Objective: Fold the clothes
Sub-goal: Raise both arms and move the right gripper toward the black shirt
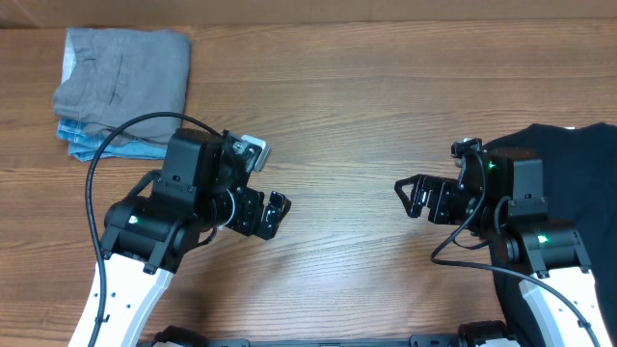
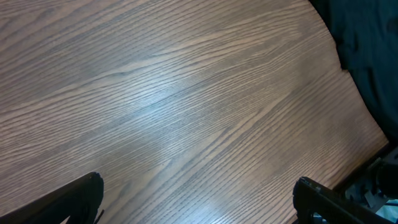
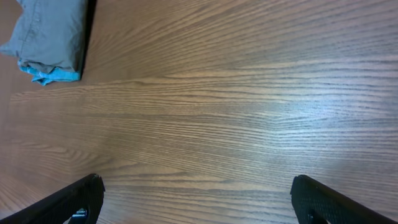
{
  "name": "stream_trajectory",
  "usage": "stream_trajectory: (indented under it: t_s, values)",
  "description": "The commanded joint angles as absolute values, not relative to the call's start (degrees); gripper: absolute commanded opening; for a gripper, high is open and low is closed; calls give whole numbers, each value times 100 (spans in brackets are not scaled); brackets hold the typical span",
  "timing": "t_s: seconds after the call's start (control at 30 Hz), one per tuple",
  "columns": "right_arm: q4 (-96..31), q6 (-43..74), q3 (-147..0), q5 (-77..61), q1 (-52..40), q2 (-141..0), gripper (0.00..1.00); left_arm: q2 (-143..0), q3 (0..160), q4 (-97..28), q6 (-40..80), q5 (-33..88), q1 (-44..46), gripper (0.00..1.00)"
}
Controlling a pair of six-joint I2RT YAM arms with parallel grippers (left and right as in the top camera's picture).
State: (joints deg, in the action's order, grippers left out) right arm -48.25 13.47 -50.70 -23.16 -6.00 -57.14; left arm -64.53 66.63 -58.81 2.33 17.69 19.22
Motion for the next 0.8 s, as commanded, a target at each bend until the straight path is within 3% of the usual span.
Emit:
stream_trajectory:
  t_s: [0.0, 0.77]
  values:
    - [-4716, 1358, -5221, -2464, -578, -5660, 100, -6451, 6799, -5922, 78, 1761, 1959, 100]
    - [-4847, 1420, -5223, -2141, -576, -5660, 100, -6606, 6799, -6066, 80, 1802, 1966, 100]
